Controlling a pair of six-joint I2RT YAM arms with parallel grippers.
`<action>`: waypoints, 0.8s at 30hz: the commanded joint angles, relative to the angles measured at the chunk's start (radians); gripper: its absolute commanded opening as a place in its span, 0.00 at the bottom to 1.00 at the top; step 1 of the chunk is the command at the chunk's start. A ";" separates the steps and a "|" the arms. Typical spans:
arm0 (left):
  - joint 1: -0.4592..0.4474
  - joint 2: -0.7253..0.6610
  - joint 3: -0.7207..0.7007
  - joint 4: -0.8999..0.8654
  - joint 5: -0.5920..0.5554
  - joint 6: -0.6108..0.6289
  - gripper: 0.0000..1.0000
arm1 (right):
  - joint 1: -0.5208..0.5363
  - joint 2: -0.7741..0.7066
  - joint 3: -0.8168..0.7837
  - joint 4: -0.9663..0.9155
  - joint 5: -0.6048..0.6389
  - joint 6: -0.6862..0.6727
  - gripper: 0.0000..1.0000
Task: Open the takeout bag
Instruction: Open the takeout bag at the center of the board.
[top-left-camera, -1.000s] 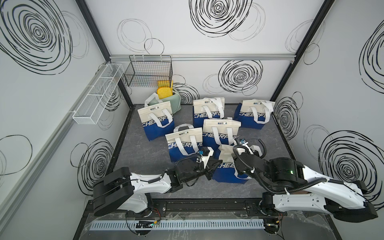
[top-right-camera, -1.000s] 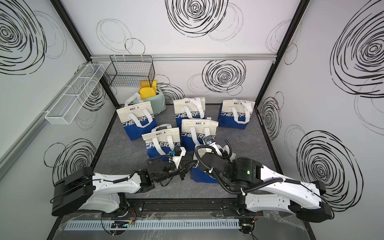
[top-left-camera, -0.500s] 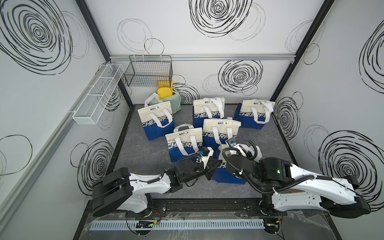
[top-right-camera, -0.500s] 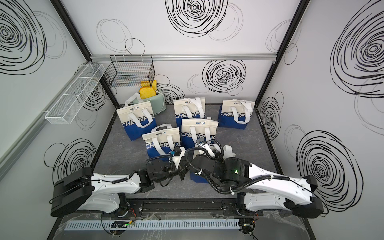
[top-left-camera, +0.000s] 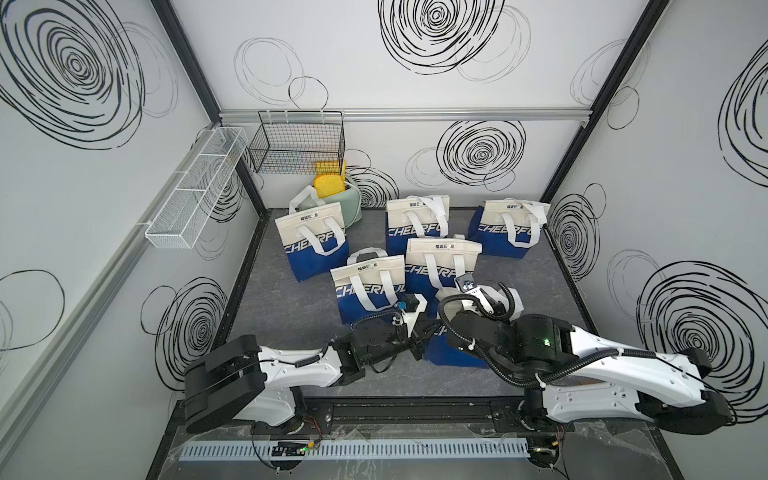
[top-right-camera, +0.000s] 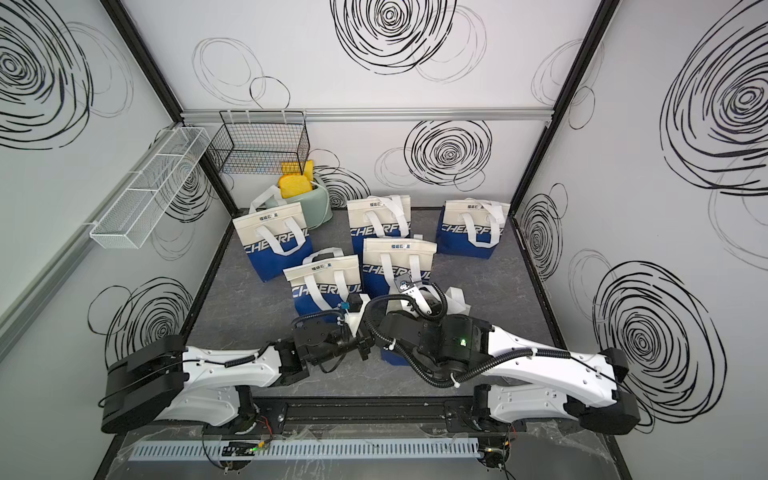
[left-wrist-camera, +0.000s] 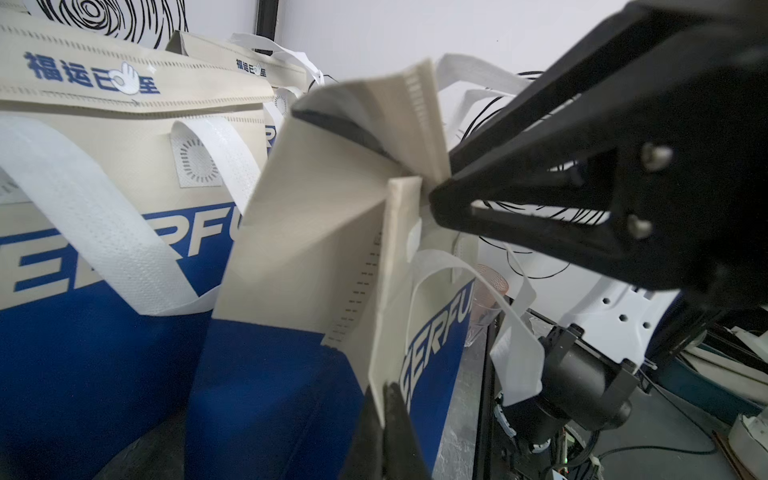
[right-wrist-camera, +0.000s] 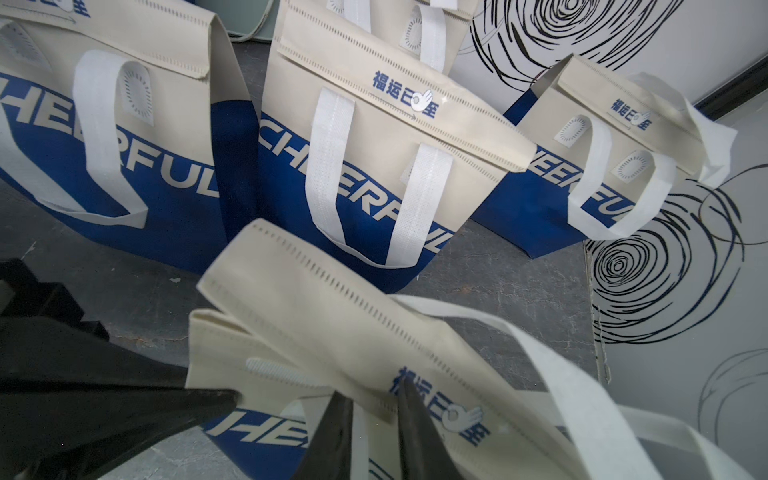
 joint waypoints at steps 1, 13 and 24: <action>-0.004 -0.012 0.003 0.015 0.011 0.010 0.00 | -0.012 -0.004 -0.008 -0.038 0.051 0.040 0.16; -0.004 -0.017 -0.031 0.004 0.002 0.007 0.00 | -0.121 -0.108 0.029 -0.008 -0.068 -0.020 0.00; -0.012 -0.023 -0.071 -0.025 -0.014 0.017 0.00 | -0.270 -0.112 0.151 -0.001 -0.217 -0.175 0.00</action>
